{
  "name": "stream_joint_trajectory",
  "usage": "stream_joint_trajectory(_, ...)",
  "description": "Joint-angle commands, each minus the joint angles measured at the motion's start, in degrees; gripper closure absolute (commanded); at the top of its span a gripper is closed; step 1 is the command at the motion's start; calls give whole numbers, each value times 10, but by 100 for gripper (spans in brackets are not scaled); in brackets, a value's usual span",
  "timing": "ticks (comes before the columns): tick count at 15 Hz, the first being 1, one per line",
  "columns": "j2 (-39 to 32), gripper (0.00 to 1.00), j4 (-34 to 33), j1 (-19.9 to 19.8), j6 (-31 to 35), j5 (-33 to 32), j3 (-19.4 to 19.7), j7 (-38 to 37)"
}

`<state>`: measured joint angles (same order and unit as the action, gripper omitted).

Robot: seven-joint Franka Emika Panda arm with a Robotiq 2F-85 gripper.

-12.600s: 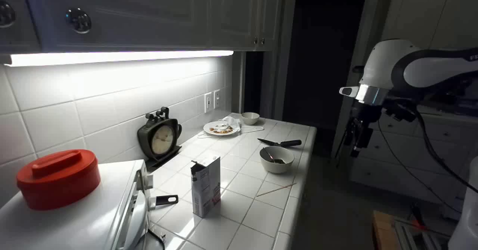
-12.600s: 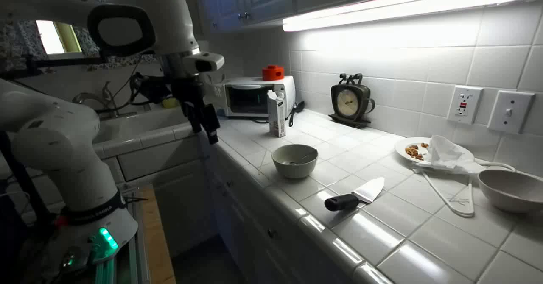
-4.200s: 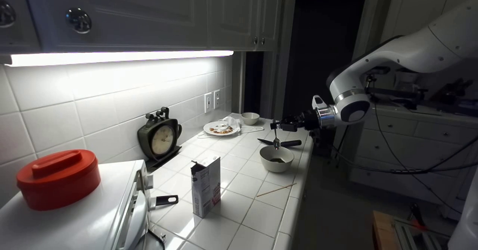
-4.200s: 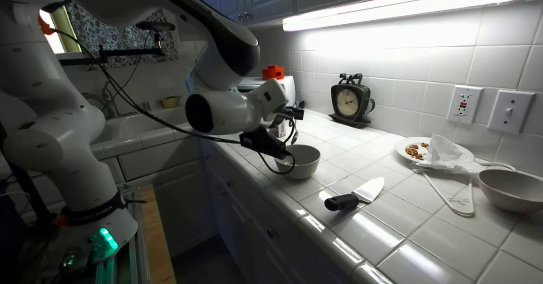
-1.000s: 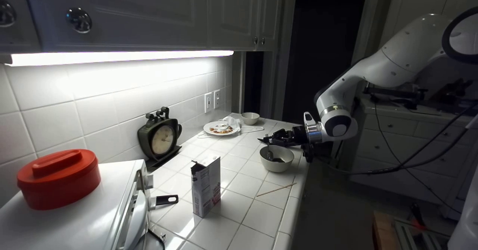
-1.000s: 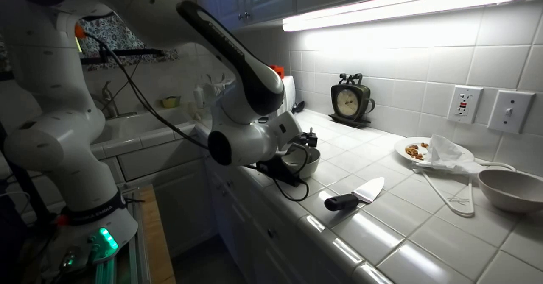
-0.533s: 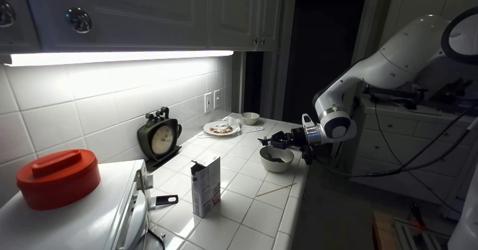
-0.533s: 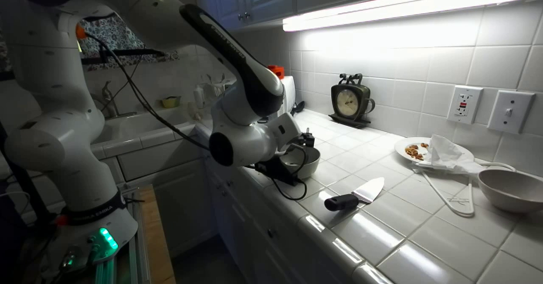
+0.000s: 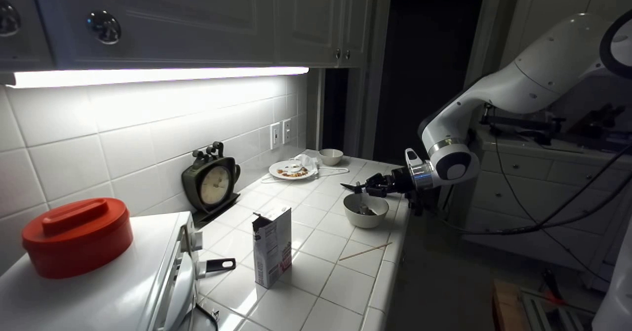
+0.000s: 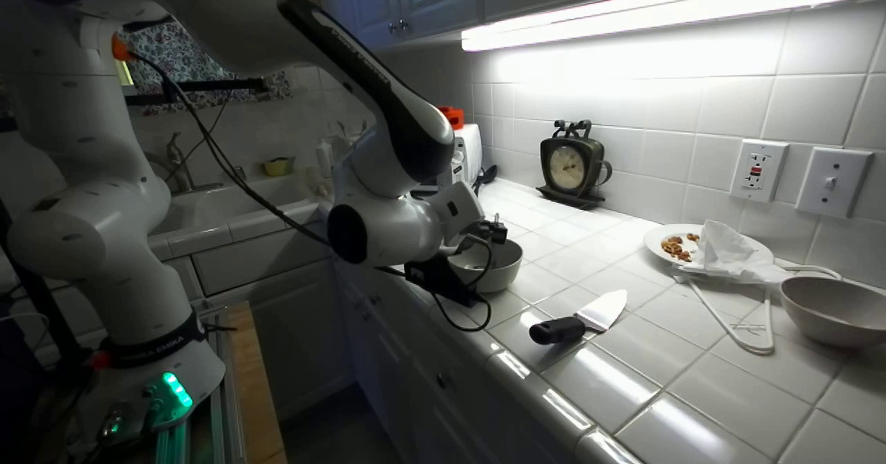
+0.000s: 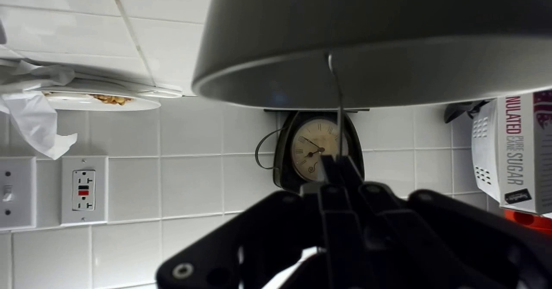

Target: Use the spoon to stir up the contents in the bowl

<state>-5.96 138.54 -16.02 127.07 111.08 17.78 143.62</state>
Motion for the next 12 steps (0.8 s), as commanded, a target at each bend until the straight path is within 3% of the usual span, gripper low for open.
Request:
stream_joint_trajectory(1,20,99,7,-1,27,-3,5,4)
stream_joint_trajectory(12,-20,99,-14,-7,-61,39,6,34)
